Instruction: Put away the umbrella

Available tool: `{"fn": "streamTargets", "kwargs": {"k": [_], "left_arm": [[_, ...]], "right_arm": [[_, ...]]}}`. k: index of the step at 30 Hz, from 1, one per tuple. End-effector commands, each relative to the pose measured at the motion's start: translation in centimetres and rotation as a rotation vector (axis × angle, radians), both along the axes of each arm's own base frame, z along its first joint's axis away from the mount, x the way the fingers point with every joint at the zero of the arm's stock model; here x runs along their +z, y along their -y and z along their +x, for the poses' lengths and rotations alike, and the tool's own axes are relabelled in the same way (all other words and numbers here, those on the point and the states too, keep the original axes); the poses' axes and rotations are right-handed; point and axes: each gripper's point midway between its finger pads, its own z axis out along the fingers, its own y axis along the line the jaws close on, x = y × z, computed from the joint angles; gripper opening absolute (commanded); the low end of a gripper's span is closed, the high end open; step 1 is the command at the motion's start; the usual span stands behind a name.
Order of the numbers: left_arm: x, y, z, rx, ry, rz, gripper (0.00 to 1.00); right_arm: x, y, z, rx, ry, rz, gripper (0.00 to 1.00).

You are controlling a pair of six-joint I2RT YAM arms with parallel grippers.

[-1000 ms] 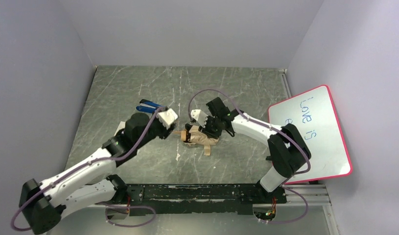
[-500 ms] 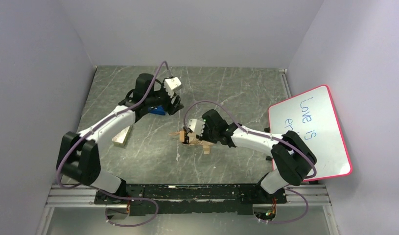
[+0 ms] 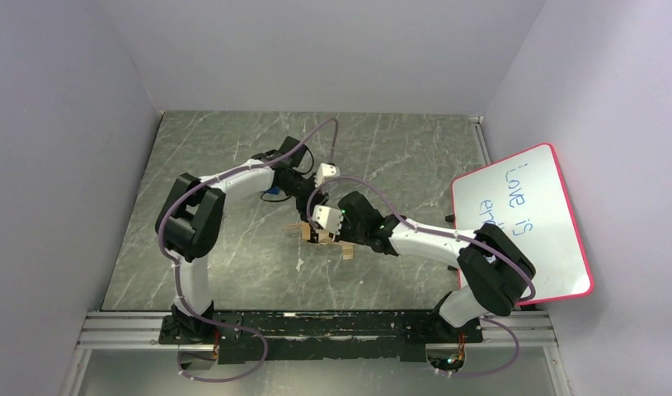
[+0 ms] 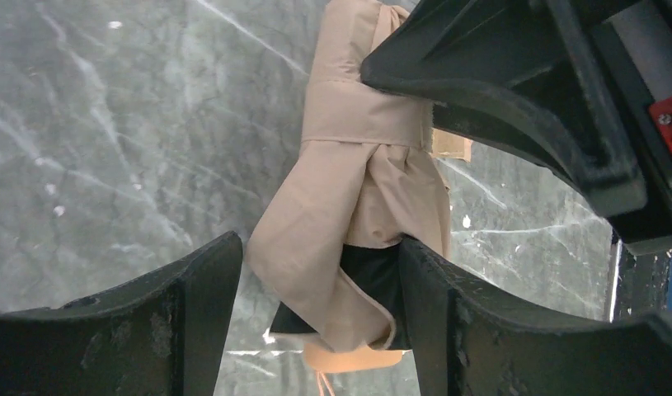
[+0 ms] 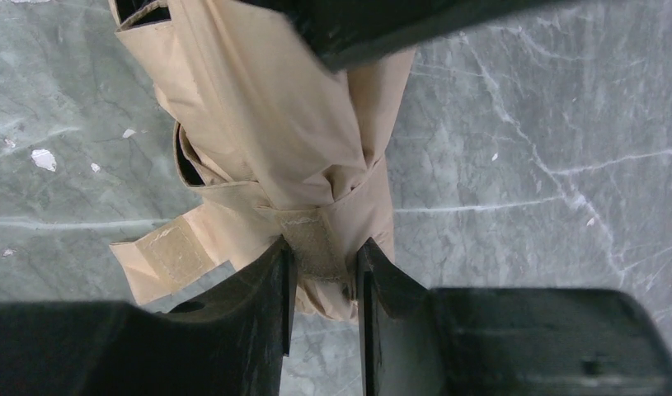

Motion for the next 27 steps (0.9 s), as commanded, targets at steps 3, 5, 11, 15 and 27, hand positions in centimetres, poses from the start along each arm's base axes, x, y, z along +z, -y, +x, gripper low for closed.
{"fn": "streamTargets", "kwargs": {"k": [3,5,11,15,27], "left_arm": [[0.1,1.7,-3.4,-0.150,-0.075,-0.026,0.73],[-0.2,1.6,-3.6,-0.153,-0.088,-0.019,0.73],[1.9,1.8,-2.3,-0.115,-0.038,-0.032,0.72],[5.0,2.0,-1.3,-0.085,-0.013,-0.107,0.72],[1.6,2.1,-5.0,-0.169,-0.081,-0.071,0.73]], "right_arm": [[-4.7,2.3,-3.7,0.028,-0.147,-0.112,0.18],[-4.8,2.3,-3.7,0.027,-0.147,-0.113,0.17],[-4.9,2.4,-3.9,0.029,-0.145,-0.127,0.17],[-5.0,2.5,-3.9,0.026,-0.143,-0.131,0.17],[-5.5,2.9,-4.2,0.025,-0.152,-0.147,0.16]]}}
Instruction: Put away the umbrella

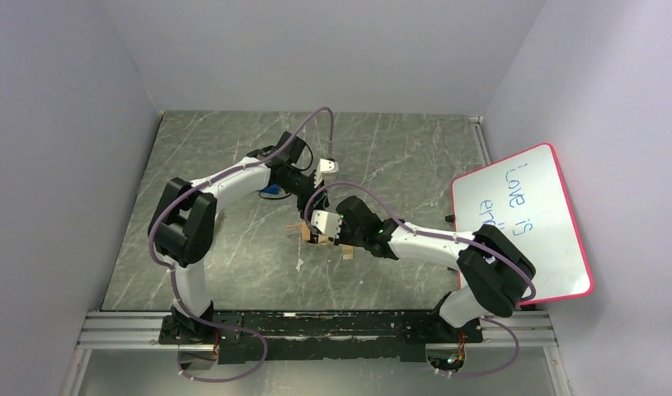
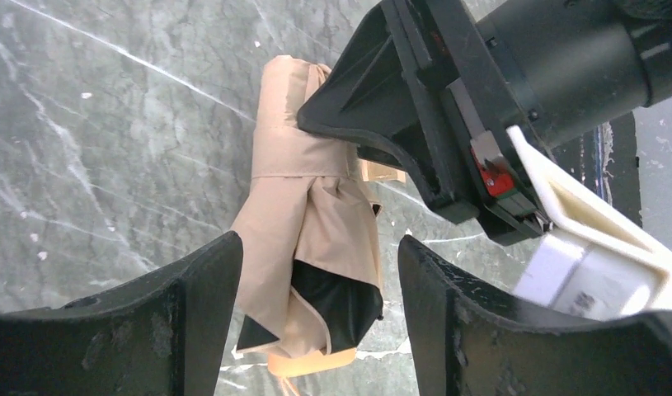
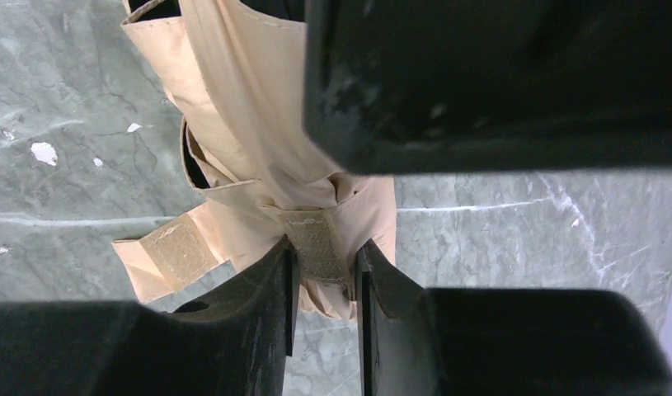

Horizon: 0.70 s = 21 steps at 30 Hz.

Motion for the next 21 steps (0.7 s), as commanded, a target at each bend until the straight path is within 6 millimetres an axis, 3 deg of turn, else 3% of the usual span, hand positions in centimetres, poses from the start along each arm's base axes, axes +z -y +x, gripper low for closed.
{"fn": "streamTargets", "kwargs": {"k": [1,6,15,21], "left_arm": [[-3.0,0.6,-2.7,-0.076,-0.044,0.065,0.73],[-6.2,-0.1,-2.7,-0.066,-0.086,0.162,0.72],[-8.1,-1.1,-4.6,-0.107,-0.124,0.181,0.74],[-10.2,-1.4,-4.3,-0.080,-0.135,0.265,0.71]], "right_arm": [[-5.3,2.7,-3.9,0.007,-0.188,-0.122,0.16],[-5.3,2.7,-4.0,0.009,-0.190,-0.125,0.16],[-5.4,2.8,-4.1,0.012,-0.188,-0.128,0.16],[-5.2,2.8,-4.0,0.010,-0.179,-0.125,0.15]]}}
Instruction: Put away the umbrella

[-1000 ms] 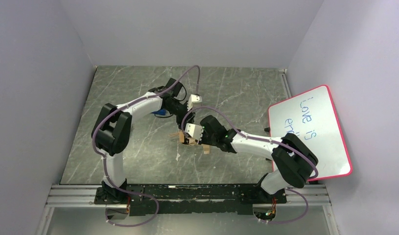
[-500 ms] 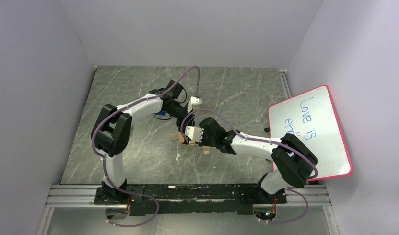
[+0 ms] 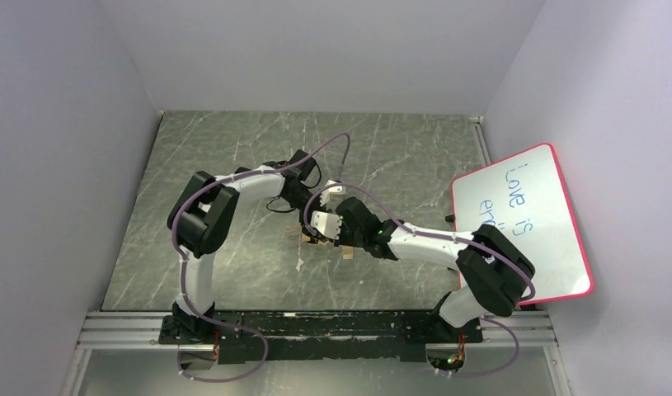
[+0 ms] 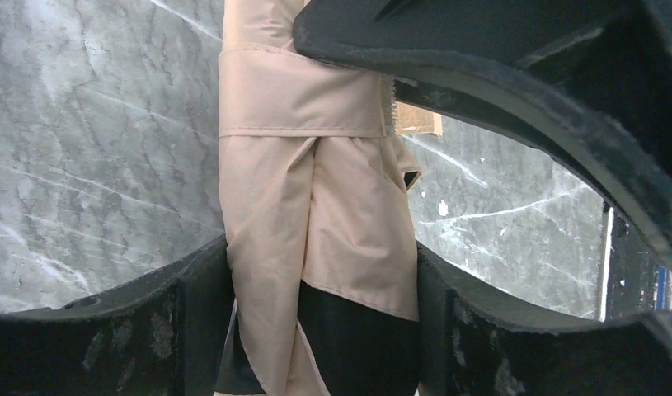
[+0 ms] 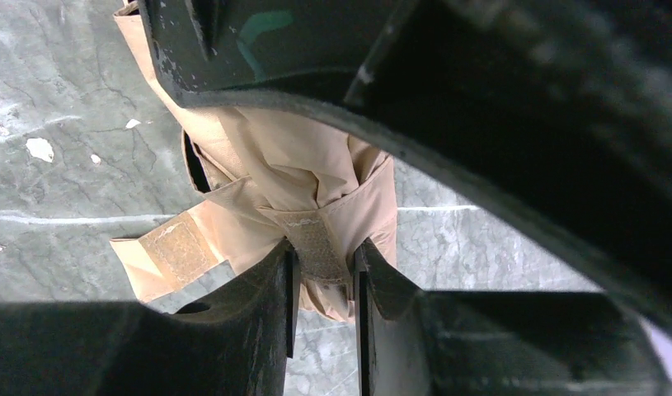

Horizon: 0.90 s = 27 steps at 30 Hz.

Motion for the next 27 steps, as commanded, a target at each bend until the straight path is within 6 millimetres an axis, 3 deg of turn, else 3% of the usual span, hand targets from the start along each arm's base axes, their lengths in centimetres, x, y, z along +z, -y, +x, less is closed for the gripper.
{"fn": "streamTargets", "kwargs": {"k": [1,15,21,27], "left_arm": [[-3.0,-0.9,-2.3,-0.019,-0.086,0.117,0.71],[-7.3,-2.1,-4.3,-0.020,-0.146,0.263,0.69],[-7.1,-2.1,-5.9,-0.048,-0.209,0.228,0.61],[-7.1,-2.4,-6.6,-0.043,-0.224,0.226,0.67]], "right_arm": [[-5.0,2.7,-3.9,-0.004,-0.188,-0.104,0.15],[-4.5,2.5,-3.9,-0.001,-0.157,-0.060,0.15],[-4.2,2.7,-3.8,0.011,-0.114,-0.042,0.16],[-4.1,2.5,-3.9,0.014,-0.100,-0.006,0.16]]}}
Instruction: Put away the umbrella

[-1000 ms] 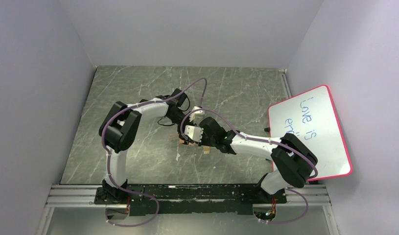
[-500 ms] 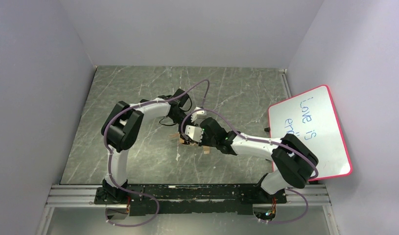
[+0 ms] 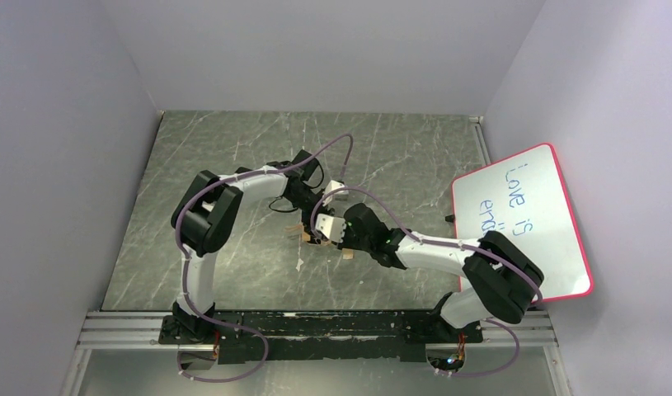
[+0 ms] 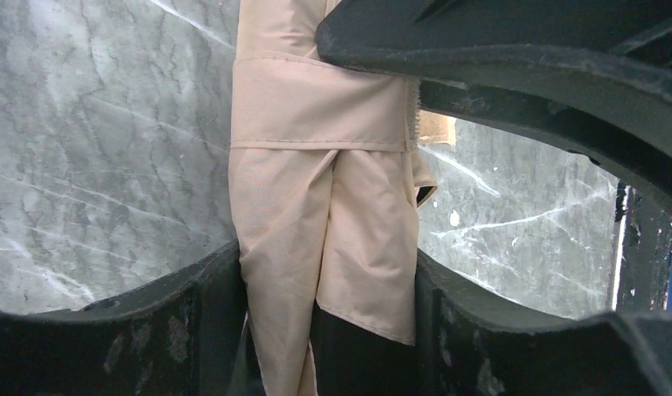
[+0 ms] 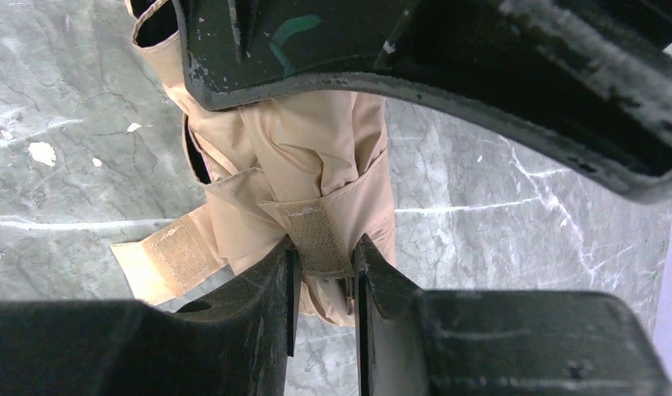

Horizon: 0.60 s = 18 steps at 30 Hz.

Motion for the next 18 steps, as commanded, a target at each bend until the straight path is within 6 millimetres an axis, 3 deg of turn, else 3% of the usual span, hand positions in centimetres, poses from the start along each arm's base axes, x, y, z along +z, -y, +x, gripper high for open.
{"fn": "streamTargets", "kwargs": {"k": [1,18], "left_arm": [[-5.9,-2.6,-6.5,-0.041,-0.214,0.186,0.68],[-9.1,-4.3,-8.3,-0.025,-0.259,0.347,0.69]], "right_arm": [[-4.3,2.4,-3.7,0.013,-0.160,-0.083,0.17],[-4.2,2.5,-3.8,0.012,-0.135,-0.085,0.17]]}}
